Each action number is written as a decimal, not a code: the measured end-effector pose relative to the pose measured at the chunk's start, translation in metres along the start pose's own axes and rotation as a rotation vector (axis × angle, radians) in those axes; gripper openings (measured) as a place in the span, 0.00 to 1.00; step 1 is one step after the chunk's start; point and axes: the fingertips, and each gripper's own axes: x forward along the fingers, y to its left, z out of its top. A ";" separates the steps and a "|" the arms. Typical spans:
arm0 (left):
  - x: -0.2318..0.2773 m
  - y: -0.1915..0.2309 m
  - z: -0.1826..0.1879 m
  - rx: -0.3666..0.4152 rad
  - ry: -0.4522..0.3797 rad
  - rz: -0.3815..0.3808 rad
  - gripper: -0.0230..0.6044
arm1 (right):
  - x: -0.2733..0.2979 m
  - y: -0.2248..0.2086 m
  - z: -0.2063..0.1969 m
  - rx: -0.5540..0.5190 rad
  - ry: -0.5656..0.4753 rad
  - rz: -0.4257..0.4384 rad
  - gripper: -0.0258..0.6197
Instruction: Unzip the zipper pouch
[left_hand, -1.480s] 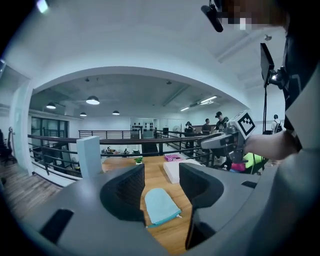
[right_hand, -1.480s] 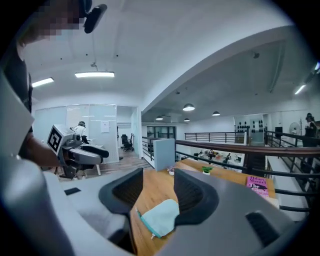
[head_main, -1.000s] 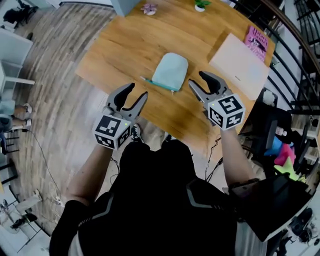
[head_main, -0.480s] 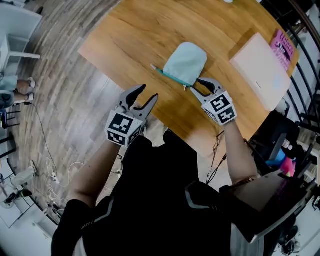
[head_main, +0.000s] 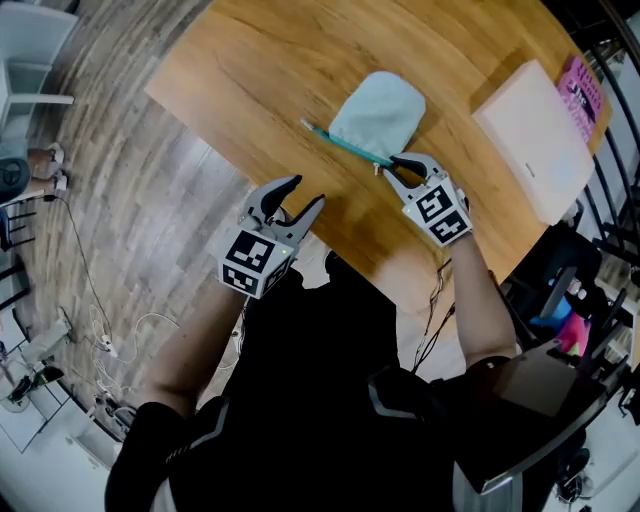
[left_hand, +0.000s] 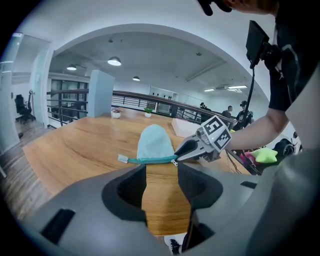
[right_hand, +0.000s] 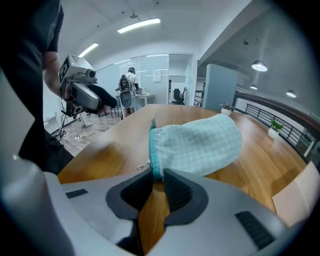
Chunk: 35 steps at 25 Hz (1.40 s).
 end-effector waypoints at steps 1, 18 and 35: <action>0.000 0.002 0.002 0.001 -0.001 0.000 0.38 | 0.000 -0.001 0.000 0.006 0.001 0.001 0.16; -0.044 0.014 0.077 0.124 -0.111 -0.089 0.36 | -0.053 0.017 0.104 0.354 -0.169 0.017 0.12; -0.084 -0.037 0.165 0.561 -0.288 -0.286 0.35 | -0.145 0.055 0.218 0.508 -0.298 -0.104 0.12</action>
